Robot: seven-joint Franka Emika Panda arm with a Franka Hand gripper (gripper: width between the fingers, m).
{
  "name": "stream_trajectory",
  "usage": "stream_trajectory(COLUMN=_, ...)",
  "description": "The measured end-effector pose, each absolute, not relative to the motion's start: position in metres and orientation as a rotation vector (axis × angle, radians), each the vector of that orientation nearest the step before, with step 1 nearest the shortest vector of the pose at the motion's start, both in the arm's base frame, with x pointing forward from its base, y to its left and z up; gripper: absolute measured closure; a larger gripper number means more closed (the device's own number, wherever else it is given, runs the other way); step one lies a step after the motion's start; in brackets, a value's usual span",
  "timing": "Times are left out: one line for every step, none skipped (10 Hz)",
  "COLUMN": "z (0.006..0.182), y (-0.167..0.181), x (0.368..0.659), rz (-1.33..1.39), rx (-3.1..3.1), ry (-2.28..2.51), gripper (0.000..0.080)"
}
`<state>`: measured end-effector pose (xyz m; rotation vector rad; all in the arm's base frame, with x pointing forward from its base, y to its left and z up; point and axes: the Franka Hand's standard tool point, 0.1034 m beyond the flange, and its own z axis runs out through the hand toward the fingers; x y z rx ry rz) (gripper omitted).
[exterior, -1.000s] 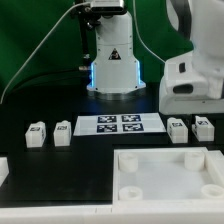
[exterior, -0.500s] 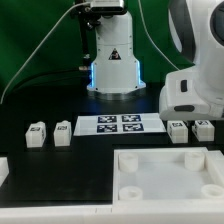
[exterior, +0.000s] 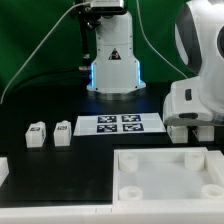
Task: Assemble one leg
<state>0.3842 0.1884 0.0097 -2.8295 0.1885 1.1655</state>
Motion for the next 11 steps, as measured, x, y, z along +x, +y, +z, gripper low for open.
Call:
stream_trajectory(z=0.0098, y=0.1883, x=0.3845, rz=1.165, rx=-2.829, ry=0.189, gripper=0.0150)
stream_trajectory(z=0.0098, y=0.1883, x=0.3845, rz=1.165, rx=-2.829, ry=0.189, gripper=0.0264)
stream_trajectory(z=0.0098, y=0.1883, x=0.3845, rz=1.165, rx=-2.829, ry=0.189, gripper=0.0264)
stream_trajectory(z=0.0098, y=0.1883, x=0.3845, rz=1.165, rx=-2.829, ry=0.189, gripper=0.0459)
stream_trajectory(z=0.0098, y=0.1883, x=0.3846, rz=1.165, rx=-2.829, ry=0.189, gripper=0.0509)
stream_trajectory(z=0.0098, y=0.1883, x=0.3845, rz=1.165, rx=-2.829, ry=0.189, gripper=0.0509)
stream_trajectory(z=0.0098, y=0.1883, x=0.3845, rz=1.165, rx=-2.829, ry=0.189, gripper=0.0509)
stream_trajectory(z=0.0098, y=0.1883, x=0.3845, rz=1.165, rx=-2.829, ry=0.189, gripper=0.0509)
stream_trajectory(z=0.0098, y=0.1883, x=0.3845, rz=1.165, rx=-2.829, ry=0.189, gripper=0.0509)
stream_trajectory(z=0.0098, y=0.1883, x=0.3845, rz=1.165, rx=-2.829, ry=0.189, gripper=0.0509)
stream_trajectory(z=0.0098, y=0.1883, x=0.3845, rz=1.165, rx=-2.829, ry=0.189, gripper=0.0509)
